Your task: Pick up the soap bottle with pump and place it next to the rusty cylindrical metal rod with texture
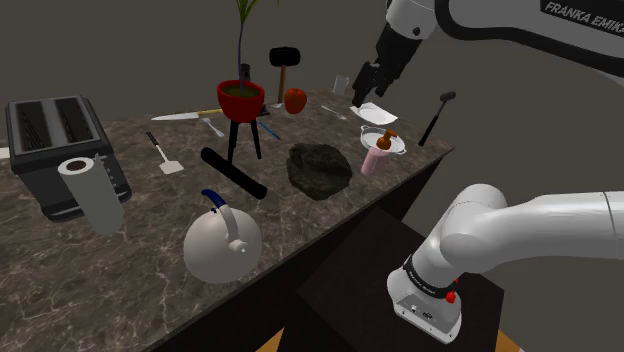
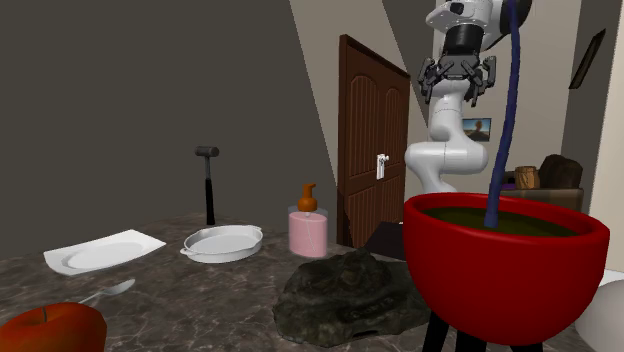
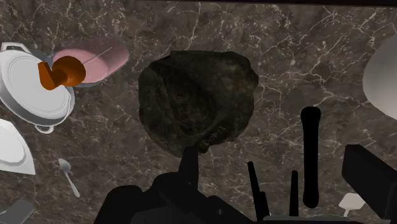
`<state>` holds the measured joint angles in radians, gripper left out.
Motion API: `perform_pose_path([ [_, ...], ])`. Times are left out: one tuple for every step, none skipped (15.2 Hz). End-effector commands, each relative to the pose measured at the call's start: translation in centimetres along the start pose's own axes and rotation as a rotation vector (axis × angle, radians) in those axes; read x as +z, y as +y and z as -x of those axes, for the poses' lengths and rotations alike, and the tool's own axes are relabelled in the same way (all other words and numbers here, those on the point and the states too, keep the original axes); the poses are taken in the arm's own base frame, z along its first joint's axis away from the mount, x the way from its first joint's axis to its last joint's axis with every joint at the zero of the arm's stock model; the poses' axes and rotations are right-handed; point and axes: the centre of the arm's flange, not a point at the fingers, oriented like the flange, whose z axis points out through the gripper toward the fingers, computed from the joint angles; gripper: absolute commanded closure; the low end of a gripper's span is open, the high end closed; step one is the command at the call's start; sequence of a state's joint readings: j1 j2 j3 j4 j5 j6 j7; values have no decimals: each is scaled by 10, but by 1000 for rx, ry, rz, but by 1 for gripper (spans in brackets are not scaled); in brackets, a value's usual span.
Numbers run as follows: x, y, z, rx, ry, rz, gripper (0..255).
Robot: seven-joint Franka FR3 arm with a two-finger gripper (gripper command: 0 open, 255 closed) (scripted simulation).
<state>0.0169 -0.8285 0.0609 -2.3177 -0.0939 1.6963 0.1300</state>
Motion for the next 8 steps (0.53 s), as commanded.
perform_pose_path([
  [0, 0, 0, 0, 0, 0, 0],
  [9, 9, -3, 10, -9, 4, 0],
  [17, 18, -6, 20, -17, 8, 0],
  [26, 28, -8, 29, -26, 12, 0],
  [35, 37, -11, 39, -34, 16, 0],
  [44, 46, -13, 49, -43, 20, 0],
  [52, 56, -15, 59, -52, 24, 0],
  [61, 65, -17, 69, -60, 28, 0],
])
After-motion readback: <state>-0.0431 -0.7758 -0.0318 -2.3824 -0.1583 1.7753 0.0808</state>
